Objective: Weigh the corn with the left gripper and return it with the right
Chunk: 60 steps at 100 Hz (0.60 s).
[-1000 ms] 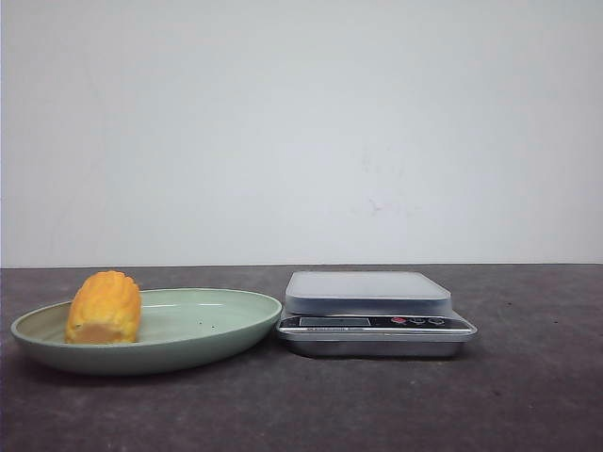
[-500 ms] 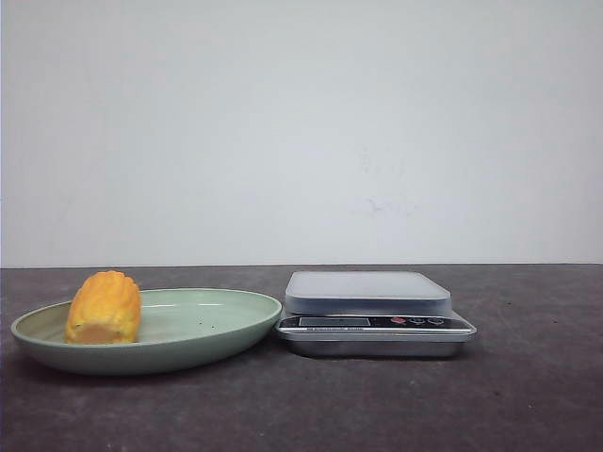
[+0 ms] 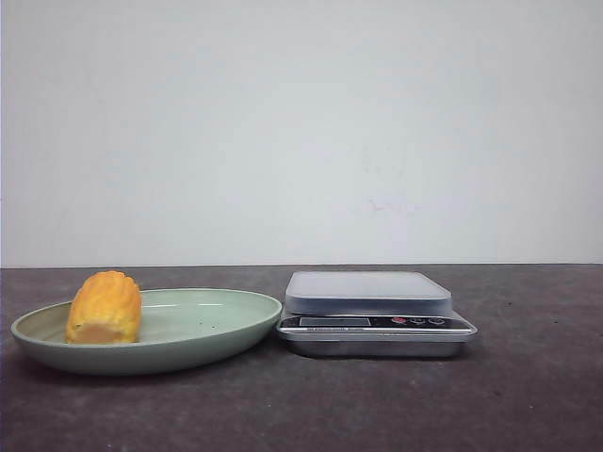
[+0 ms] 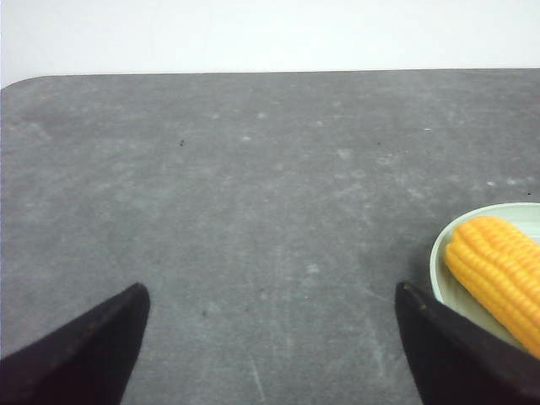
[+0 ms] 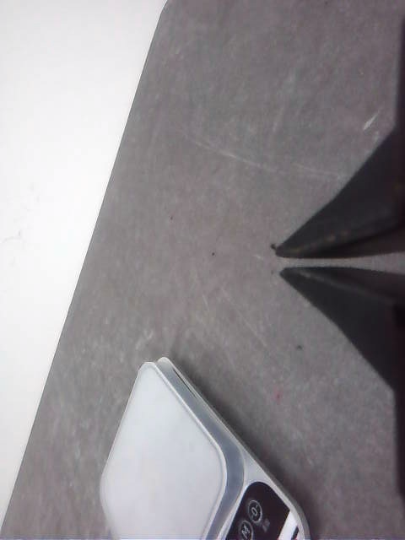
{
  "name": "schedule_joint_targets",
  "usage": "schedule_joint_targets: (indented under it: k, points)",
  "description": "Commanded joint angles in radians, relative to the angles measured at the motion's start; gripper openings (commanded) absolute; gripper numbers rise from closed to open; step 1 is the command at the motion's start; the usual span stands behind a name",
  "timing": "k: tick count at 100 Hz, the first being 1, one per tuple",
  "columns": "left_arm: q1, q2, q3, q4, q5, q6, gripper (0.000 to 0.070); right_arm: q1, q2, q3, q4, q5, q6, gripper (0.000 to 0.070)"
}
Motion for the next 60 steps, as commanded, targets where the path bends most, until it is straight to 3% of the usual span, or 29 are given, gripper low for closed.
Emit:
schedule_joint_targets:
  k: [1,60]
  points:
    - [0.002,-0.002,-0.018,-0.004,0.001,-0.058,0.0551,0.003,0.000,-0.002,0.009,-0.001,-0.007,0.0012]
    - [0.002,-0.002,-0.018,-0.004,0.000,-0.068,0.0551,0.003,0.000,-0.002,0.009,-0.001,-0.007,0.0012]
